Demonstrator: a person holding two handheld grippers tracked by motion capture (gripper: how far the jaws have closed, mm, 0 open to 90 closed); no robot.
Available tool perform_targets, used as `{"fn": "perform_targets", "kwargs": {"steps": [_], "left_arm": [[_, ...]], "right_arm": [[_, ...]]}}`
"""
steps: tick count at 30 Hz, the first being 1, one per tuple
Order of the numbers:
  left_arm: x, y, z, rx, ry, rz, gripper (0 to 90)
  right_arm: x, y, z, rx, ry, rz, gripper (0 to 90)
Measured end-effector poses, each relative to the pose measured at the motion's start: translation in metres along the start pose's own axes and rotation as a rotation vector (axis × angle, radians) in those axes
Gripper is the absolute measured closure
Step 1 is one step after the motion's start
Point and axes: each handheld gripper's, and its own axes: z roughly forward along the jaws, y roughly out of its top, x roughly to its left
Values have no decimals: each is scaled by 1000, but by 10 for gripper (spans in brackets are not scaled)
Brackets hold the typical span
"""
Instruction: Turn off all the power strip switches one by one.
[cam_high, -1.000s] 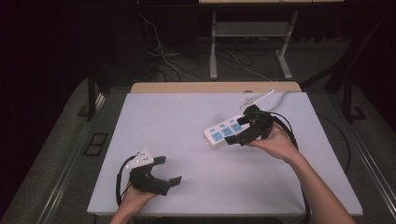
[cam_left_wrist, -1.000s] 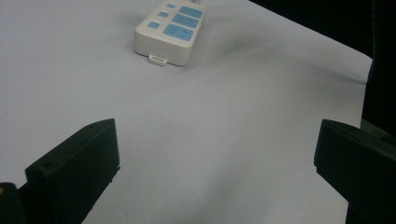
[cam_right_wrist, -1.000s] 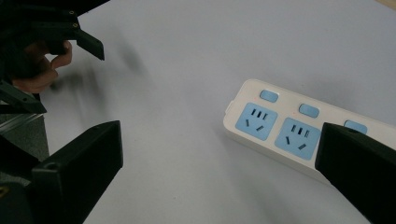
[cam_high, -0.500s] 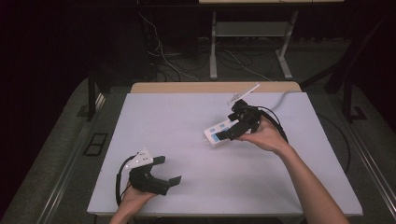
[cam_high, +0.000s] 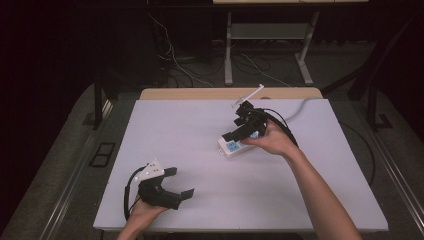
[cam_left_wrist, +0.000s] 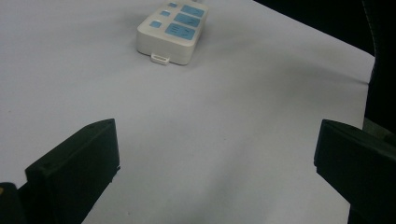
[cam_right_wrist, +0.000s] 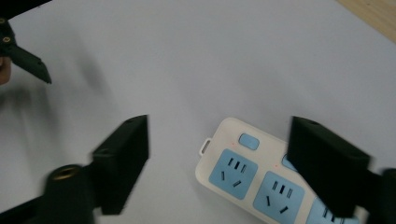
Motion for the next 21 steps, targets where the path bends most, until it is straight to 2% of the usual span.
{"fn": "perform_targets", "kwargs": {"steps": [6, 9, 13, 20, 21], "left_arm": [[0, 1, 0, -4, 4, 0, 0], [1, 2, 1, -4, 5, 2, 0], [2, 1, 0, -2, 4, 1, 0], [2, 1, 0, -2, 8, 1, 0], [2, 1, 0, -1, 9, 2, 0]], "right_arm": [[-6, 2, 7, 11, -38, 44, 483], [-14, 2, 12, 19, -5, 91, 557], [-21, 0, 17, 24, -19, 139, 618], [-30, -2, 23, 11, 34, 170, 761], [-31, -2, 24, 7, 30, 168, 790]]}}
